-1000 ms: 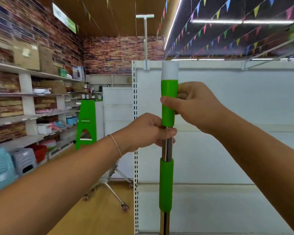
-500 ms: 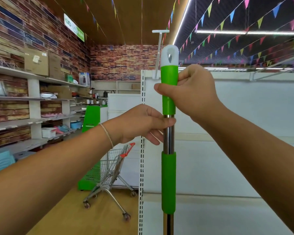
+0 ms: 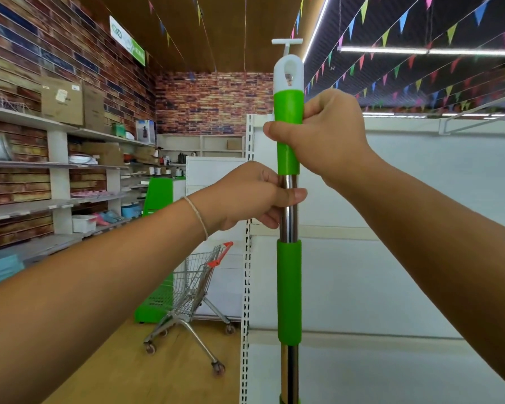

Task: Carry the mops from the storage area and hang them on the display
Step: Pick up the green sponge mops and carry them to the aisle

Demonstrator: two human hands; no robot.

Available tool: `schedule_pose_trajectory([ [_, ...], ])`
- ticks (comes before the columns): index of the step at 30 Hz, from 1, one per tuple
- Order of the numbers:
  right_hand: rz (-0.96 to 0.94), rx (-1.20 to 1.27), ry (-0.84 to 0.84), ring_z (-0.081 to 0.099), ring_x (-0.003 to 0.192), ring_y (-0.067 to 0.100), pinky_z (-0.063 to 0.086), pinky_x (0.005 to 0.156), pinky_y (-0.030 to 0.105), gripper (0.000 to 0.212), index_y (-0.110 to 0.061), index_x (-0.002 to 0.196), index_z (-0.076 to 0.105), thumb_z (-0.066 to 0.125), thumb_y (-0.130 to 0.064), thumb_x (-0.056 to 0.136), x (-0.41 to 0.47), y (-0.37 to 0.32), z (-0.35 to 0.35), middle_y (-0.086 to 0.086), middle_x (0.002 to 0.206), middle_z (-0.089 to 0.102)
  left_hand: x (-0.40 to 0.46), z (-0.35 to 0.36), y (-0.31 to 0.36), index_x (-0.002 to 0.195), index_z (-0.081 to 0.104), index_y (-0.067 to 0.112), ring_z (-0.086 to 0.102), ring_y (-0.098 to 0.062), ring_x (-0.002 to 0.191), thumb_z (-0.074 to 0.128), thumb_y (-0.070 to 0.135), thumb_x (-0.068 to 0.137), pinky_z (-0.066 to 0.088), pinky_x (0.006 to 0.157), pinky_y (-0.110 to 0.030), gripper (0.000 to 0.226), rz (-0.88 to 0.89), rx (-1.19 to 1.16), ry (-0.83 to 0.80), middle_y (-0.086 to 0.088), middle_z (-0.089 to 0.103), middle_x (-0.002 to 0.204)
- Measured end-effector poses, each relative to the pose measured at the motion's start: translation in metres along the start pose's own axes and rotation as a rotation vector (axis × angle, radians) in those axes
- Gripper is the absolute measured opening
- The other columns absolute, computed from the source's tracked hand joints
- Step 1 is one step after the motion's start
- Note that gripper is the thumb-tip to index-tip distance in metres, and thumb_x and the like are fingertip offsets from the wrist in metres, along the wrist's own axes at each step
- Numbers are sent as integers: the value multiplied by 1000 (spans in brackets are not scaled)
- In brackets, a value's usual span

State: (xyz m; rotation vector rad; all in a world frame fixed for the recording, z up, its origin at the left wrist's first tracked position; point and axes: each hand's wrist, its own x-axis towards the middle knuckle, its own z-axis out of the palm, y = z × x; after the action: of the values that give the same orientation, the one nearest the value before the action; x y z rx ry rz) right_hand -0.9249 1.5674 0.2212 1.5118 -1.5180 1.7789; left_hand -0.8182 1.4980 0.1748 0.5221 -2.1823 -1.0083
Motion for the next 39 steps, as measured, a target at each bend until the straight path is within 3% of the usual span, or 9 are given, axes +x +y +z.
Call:
schedule_pose_trajectory([
  [7,0,3,-11,68,76,34,56,68,52,45,-18,55,48,89,-34,68,6,2,9,23,80,68,13,-8,-7,99,62,-19,65,-27,66,74,23,83,60,77,-46,46,-5,25,58,-28,69,86],
  [11,2,-8,-2,68,76,34,56,71,51,46,-18,56,47,88,-35,69,9,7,13,22,81,68,24,-8,-16,95,67,-13,66,-33,75,73,25,84,59,79,-47,39,8,17,59,-31,69,97],
  [17,45,-8,-38,65,70,23,57,74,48,46,-21,63,45,88,-37,71,16,23,29,4,69,58,38,-8,-37,82,71,0,68,-36,81,71,25,86,59,75,-39,25,15,-19,98,-23,72,92],
  [23,98,-35,-53,69,76,28,57,73,49,45,-18,62,50,88,-38,71,22,40,44,15,78,69,56,-8,-56,90,70,-5,69,-41,89,70,26,87,60,74,-38,30,-23,-43,75,-23,73,94],
  [27,134,-28,-76,61,65,19,57,75,48,43,-21,59,48,87,-34,74,27,54,53,1,63,58,71,-8,-68,93,70,-3,70,-38,88,72,28,85,60,73,-37,32,-57,-67,70,-22,72,96],
  [32,211,-57,-110,62,71,21,58,78,48,43,-18,64,49,87,-38,74,45,72,71,4,69,59,91,-10,-81,84,68,3,68,-25,73,73,30,85,60,72,-38,27,-109,-136,48,-15,71,85],
  [39,280,-145,-162,61,69,21,57,74,43,43,-15,68,52,84,-43,76,68,98,95,3,68,56,118,-5,-98,88,65,1,66,-23,73,71,33,86,60,64,-32,32,-156,-144,145,-17,67,89],
])
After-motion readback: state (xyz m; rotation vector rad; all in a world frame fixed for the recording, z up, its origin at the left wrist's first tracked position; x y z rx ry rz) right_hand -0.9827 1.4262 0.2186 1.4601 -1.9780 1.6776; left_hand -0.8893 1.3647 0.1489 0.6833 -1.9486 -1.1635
